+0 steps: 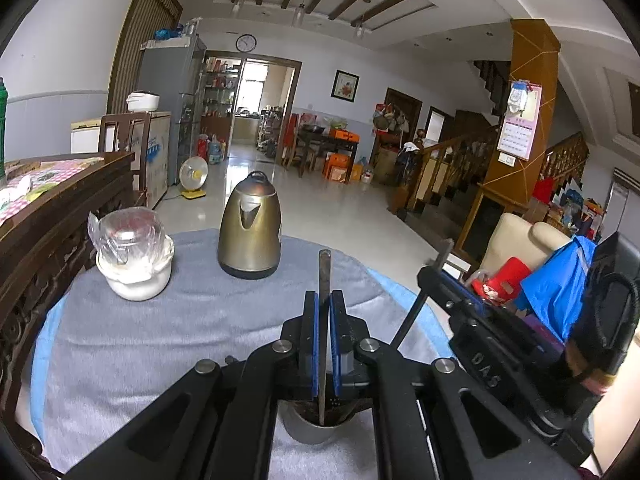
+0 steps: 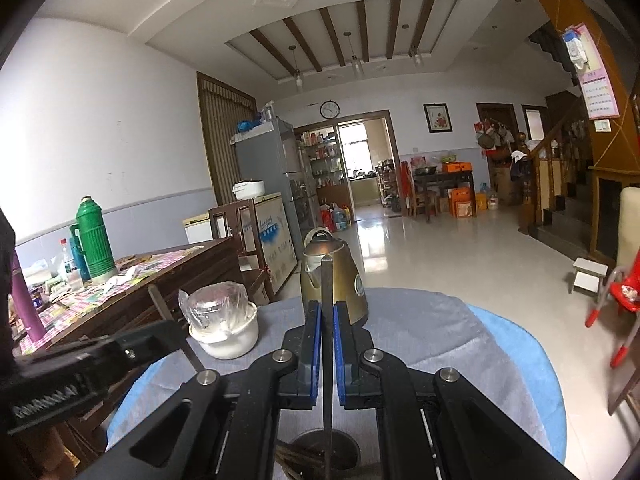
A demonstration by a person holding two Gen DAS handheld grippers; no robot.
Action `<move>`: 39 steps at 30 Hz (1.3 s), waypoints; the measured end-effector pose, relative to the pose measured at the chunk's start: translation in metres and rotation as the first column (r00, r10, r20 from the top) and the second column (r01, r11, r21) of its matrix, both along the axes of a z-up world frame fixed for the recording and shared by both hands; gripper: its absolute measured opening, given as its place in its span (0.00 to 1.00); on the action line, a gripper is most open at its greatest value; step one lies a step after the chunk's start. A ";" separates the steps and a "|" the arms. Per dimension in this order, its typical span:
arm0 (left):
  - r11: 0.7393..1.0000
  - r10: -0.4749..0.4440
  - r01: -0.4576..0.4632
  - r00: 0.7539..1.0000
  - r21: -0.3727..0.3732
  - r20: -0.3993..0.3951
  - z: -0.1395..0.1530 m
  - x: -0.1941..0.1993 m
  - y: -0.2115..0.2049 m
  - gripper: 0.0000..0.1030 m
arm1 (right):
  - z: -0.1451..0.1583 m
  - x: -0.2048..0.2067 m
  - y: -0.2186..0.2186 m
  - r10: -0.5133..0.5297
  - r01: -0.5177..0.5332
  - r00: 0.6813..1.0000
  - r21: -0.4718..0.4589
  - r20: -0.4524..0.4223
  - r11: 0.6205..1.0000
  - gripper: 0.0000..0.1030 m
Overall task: Organize utensils
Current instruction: 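Lower the chopsticks into the grey cup with both tools, then open the left tool while the right tool opens, releasing chopsticks into the cup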
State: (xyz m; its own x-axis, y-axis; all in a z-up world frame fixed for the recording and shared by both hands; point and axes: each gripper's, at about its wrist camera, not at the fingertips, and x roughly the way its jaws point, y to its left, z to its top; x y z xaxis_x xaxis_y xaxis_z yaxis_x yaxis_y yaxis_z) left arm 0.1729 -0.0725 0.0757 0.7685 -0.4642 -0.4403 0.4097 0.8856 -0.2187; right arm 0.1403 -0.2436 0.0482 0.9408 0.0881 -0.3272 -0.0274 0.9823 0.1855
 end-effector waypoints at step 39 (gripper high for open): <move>0.985 0.044 -0.044 0.999 0.165 0.000 -0.011 -0.016 -0.015 0.06 | -0.022 -0.010 0.003 0.014 -0.013 0.997 0.013 -0.080 1.000 0.06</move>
